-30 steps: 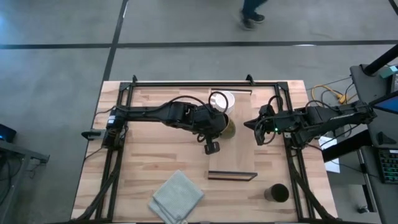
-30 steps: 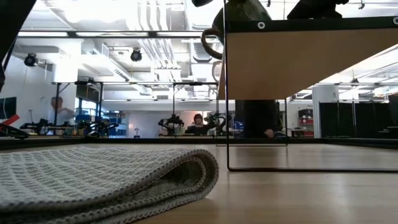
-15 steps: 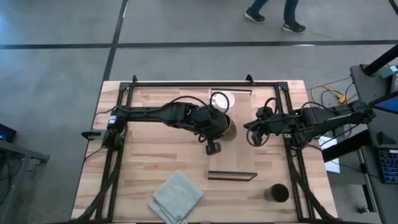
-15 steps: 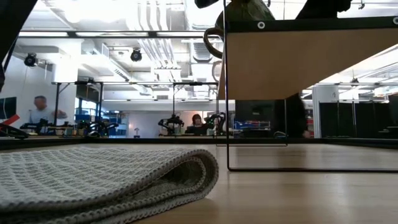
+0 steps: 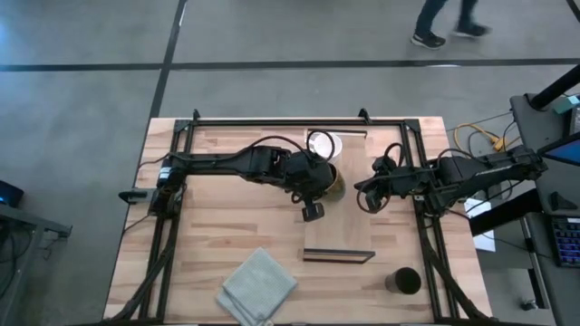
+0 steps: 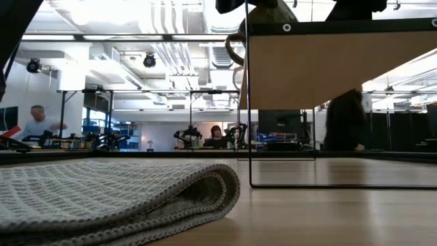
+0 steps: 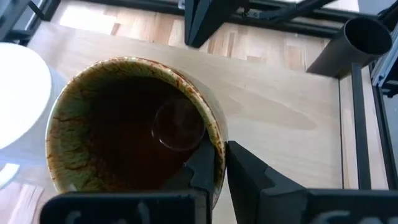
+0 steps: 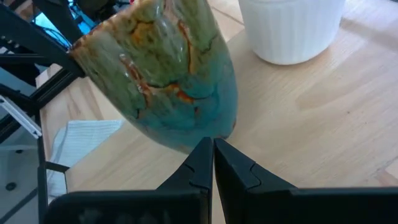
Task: Stack small to large cups/mugs on shelf
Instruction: Put the brown mug on the shelf
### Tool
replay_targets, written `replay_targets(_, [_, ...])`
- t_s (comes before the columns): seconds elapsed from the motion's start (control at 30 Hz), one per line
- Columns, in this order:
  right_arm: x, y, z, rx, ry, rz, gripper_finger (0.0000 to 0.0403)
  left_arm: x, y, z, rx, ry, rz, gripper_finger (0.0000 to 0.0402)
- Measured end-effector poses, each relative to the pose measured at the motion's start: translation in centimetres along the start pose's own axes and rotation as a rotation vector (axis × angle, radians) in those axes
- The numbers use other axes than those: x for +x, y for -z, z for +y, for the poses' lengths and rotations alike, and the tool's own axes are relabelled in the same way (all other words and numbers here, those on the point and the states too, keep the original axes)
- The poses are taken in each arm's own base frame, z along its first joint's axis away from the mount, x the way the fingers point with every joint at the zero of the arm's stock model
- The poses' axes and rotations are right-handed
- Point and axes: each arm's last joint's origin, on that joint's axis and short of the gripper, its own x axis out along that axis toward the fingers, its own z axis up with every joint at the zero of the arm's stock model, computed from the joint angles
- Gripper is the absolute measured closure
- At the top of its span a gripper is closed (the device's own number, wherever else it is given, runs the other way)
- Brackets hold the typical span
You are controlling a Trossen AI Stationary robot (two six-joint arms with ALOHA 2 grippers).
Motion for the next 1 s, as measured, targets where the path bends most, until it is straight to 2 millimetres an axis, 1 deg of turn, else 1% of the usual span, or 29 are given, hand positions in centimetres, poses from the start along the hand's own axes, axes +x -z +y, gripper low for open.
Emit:
replay_targets(0.2, [1.0,0.3,0.3,-0.014,0.024,0.028,0.0394,0.1,-0.3,0.2,-0.008,0.01,-0.028,0.0387])
replay_targets(0.47, [2.1,0.6,0.6,-0.029,0.053,0.056,0.0394,0.4,-0.1,0.2,-0.007,0.014,-0.013,0.0387])
replay_targets(1.0, [2.1,0.5,0.6,-0.026,0.047,0.051,0.0394,0.6,-0.5,0.0,-0.011,0.056,-0.047,0.0386])
